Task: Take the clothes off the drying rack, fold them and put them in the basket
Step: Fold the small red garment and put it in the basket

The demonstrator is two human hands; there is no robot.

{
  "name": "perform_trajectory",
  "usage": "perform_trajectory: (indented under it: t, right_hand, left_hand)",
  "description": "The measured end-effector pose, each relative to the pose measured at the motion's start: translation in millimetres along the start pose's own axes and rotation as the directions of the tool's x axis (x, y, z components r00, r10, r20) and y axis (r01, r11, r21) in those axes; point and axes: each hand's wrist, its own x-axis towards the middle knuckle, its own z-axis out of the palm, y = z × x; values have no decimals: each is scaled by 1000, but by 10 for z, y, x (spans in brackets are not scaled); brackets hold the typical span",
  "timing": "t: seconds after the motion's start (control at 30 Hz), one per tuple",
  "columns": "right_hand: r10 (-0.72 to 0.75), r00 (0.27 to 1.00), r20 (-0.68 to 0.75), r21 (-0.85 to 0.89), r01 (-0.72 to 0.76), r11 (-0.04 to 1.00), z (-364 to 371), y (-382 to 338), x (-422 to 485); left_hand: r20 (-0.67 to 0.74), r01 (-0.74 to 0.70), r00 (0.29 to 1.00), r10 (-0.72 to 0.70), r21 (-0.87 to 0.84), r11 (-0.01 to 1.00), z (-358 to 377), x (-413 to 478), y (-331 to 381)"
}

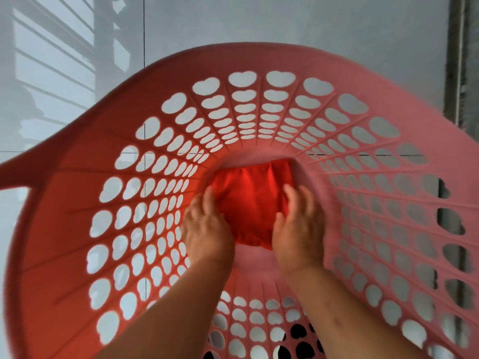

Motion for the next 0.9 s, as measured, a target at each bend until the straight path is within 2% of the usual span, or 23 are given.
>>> perform_trajectory:
  t: [0.03,0.07,0.13,0.17,0.23,0.4,0.6,0.77,0.9]
  right_hand:
    - [-155,980,126,-82,167,983,40,-30,-8]
    - [-219,933,287,-139,267,954,59,-54,10]
    - [-115,826,552,-207,269,941,96,-22,94]
    - [-63,792,607,-232,253,939,91,-17,139]
    - [-52,791,610,-225,235,946,32,-66,186]
    - [-31,852,523,-180,146,973,-305,-210,10]
    - [4,873,488,-147,78,986,-1060,-386,-412]
    - [33,876,482,-146,42,988,-1696,-555,-708]
    - [19,892,452,-151,55,987,-2222,-706,-874]
  left_hand:
    - [41,-176,984,172,113,978,14,-35,33]
    - [133,-287,955,264,194,938,22,-46,70]
    - [327,-317,919,220,284,905,25,-2,123]
    - [366,-302,912,183,301,905,15,31,134]
    - [373,-310,909,186,309,899,-37,70,201]
    - [330,-337,912,244,263,904,-370,-67,412]
    - [283,-345,917,281,207,916,-929,-605,464]
    - [319,-375,902,291,246,894,-1544,-1069,529]
    - [276,-380,910,310,253,890,-2031,-1376,620]
